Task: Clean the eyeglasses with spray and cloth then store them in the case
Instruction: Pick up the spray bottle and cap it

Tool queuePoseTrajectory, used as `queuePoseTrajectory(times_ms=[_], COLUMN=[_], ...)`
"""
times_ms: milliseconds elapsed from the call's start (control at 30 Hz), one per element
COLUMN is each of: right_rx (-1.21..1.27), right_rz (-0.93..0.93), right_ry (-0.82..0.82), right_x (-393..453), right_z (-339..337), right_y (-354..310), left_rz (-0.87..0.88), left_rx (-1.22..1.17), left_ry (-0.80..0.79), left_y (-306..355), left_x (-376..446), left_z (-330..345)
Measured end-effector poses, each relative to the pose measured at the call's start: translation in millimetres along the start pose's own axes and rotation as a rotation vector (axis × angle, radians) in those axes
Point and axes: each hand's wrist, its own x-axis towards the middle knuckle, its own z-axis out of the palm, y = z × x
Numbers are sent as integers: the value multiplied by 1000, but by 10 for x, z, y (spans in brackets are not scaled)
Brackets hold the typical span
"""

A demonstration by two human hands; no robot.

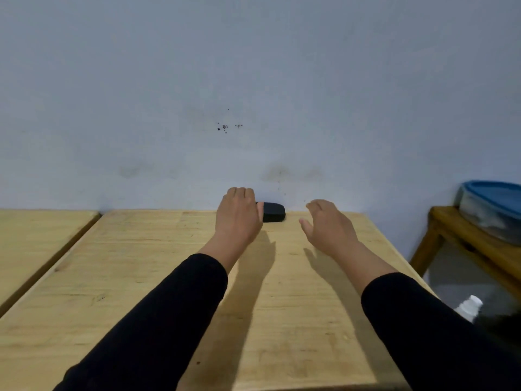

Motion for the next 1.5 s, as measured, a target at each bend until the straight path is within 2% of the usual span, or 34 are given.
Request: queuePoseTrajectory(times_ms=[267, 567, 800, 1000, 1200, 1500], right_rx=[-15, -7, 190, 354, 594, 978], right_rz=[51, 180, 289, 465, 589, 627], right_ry=[162, 285, 427, 514, 513, 513], right_x=[-541, -1299, -1885, -2286, -2393, -2259], right_z=[-629, -1013, -767, -331, -15, 120], right_y=[342, 922, 1247, 1309, 1368, 1408], left_rz=[129, 254, 305, 251, 240, 149], left_rx=[-175, -342, -396, -428, -456, -547], left_ry=[99, 53, -170, -362, -448, -397], left_y=[738, 1593, 1909, 1956, 1961, 2103], left_x=[-268, -672, -1127, -1397, -1496, -1442], left_z=[-429, -225, 264, 575, 685, 746])
